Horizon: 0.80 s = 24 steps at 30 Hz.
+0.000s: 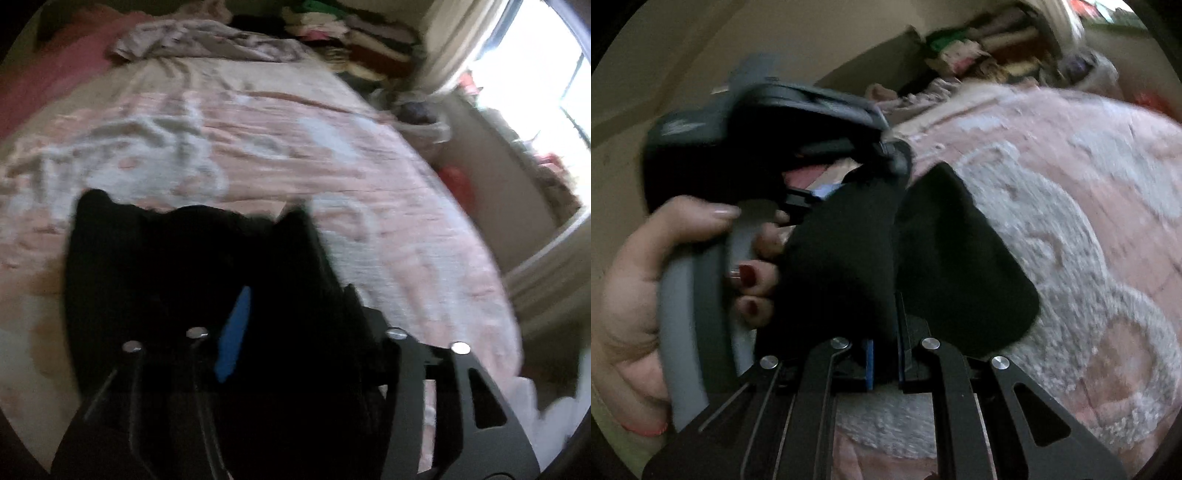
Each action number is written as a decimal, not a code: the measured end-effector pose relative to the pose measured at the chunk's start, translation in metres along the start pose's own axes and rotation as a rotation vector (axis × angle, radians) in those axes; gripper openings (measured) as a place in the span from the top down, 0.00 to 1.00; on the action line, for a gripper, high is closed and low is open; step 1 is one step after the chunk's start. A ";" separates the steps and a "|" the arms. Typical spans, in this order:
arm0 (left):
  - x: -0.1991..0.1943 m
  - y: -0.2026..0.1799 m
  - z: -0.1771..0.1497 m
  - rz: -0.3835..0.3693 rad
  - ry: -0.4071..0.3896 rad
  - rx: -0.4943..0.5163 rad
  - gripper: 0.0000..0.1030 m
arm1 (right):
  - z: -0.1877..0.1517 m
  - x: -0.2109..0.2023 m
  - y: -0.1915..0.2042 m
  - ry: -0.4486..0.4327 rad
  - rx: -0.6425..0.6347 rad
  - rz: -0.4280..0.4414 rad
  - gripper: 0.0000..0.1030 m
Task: Fold small clothes
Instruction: 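Grasp the shirt's side with the left gripper and fold it over while the right gripper holds, then open both grippers and withdraw them from the folded shirt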
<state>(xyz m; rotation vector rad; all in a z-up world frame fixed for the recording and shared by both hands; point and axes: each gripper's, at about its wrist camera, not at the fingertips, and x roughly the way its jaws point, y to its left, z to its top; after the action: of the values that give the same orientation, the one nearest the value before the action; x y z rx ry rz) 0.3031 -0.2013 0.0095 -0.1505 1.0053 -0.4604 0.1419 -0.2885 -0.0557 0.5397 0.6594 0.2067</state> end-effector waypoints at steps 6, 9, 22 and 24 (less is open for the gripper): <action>-0.052 0.028 -0.013 0.010 -0.120 -0.021 0.36 | -0.001 -0.005 -0.025 0.037 0.149 0.070 0.69; -0.070 0.051 -0.034 0.142 -0.145 0.004 0.36 | 0.005 -0.012 -0.024 0.024 0.171 0.135 0.38; -0.069 0.068 -0.096 0.188 -0.108 0.043 0.37 | 0.016 0.003 -0.033 0.051 0.098 -0.061 0.81; -0.077 0.066 -0.100 0.181 -0.113 0.049 0.36 | 0.016 -0.001 -0.027 0.056 0.078 -0.059 0.76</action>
<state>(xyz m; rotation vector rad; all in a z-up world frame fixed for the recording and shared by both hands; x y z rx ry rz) 0.2042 -0.0998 -0.0058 -0.0409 0.8868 -0.3077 0.1515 -0.3178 -0.0594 0.5898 0.7394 0.1411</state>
